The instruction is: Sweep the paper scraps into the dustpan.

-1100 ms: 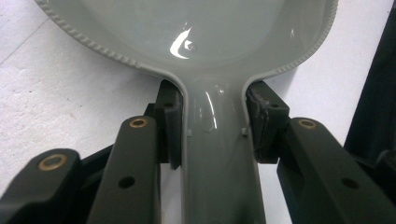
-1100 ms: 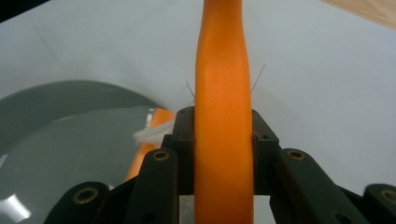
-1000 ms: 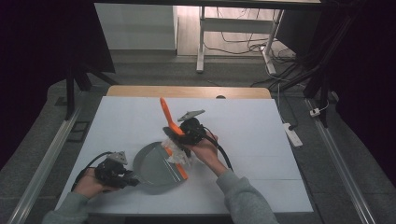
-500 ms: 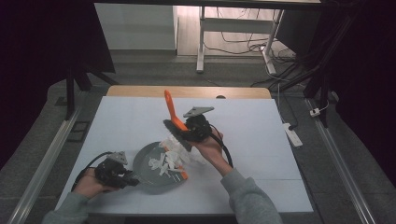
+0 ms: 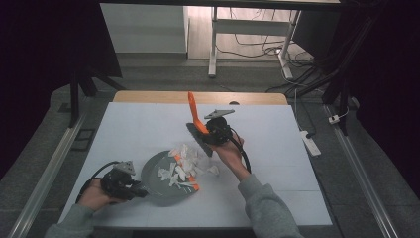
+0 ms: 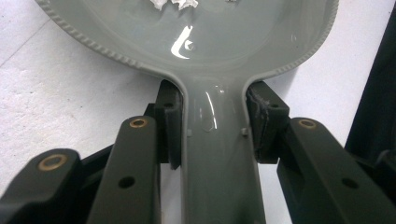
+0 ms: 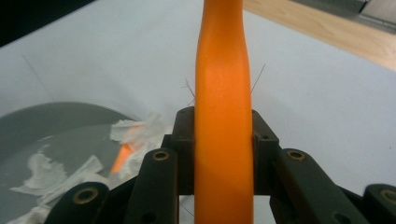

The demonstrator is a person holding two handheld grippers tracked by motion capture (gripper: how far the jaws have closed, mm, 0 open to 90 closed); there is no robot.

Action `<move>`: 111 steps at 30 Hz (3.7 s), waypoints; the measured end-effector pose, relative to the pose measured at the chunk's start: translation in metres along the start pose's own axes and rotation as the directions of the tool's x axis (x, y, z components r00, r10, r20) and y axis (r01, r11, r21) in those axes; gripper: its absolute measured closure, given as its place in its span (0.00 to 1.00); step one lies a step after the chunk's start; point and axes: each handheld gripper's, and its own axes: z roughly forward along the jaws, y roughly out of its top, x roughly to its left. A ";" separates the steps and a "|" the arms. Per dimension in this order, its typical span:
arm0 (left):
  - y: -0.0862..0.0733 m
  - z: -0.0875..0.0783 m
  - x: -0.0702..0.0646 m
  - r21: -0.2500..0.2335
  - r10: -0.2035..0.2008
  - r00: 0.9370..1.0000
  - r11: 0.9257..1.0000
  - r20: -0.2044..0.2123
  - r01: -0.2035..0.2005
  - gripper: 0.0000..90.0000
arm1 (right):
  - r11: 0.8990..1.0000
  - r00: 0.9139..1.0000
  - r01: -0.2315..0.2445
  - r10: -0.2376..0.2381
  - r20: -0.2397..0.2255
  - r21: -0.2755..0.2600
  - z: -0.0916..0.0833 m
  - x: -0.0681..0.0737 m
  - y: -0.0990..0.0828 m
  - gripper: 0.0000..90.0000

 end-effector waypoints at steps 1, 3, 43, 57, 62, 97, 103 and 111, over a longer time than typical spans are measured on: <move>0.000 0.000 0.000 0.000 0.000 1.000 1.000 0.000 0.000 0.68 | 1.000 1.000 -0.006 0.006 0.002 0.007 0.003 -0.001 -0.001 0.78; 0.000 0.000 0.000 -0.001 0.000 1.000 1.000 0.000 0.000 0.68 | 1.000 1.000 -0.005 0.005 0.002 0.021 0.009 -0.002 -0.002 0.78; 0.001 0.000 0.000 -0.002 -0.001 1.000 1.000 -0.002 0.001 0.68 | 0.987 0.960 0.135 -0.109 -0.258 0.086 0.032 0.085 0.013 0.78; 0.001 0.000 0.000 -0.002 -0.002 1.000 1.000 -0.002 0.002 0.68 | 0.996 0.981 0.019 -0.037 -0.190 -0.092 -0.008 0.057 0.020 0.78; 0.001 0.000 -0.001 -0.002 -0.001 1.000 1.000 -0.004 0.001 0.68 | 0.995 0.988 0.025 -0.040 -0.149 -0.100 -0.017 0.048 0.015 0.78; 0.009 0.007 -0.009 0.003 0.022 1.000 1.000 0.014 -0.022 0.68 | 0.997 0.999 -0.040 0.039 0.013 0.066 -0.028 0.012 -0.044 0.78; 0.011 0.008 -0.011 0.003 0.023 1.000 1.000 0.015 -0.023 0.68 | 0.997 1.000 0.000 0.002 -0.027 0.072 -0.019 0.036 -0.039 0.78; 0.012 0.009 -0.012 0.003 0.025 1.000 1.000 0.018 -0.025 0.68 | 1.000 0.983 -0.001 0.001 -0.186 -0.002 -0.022 0.065 -0.028 0.78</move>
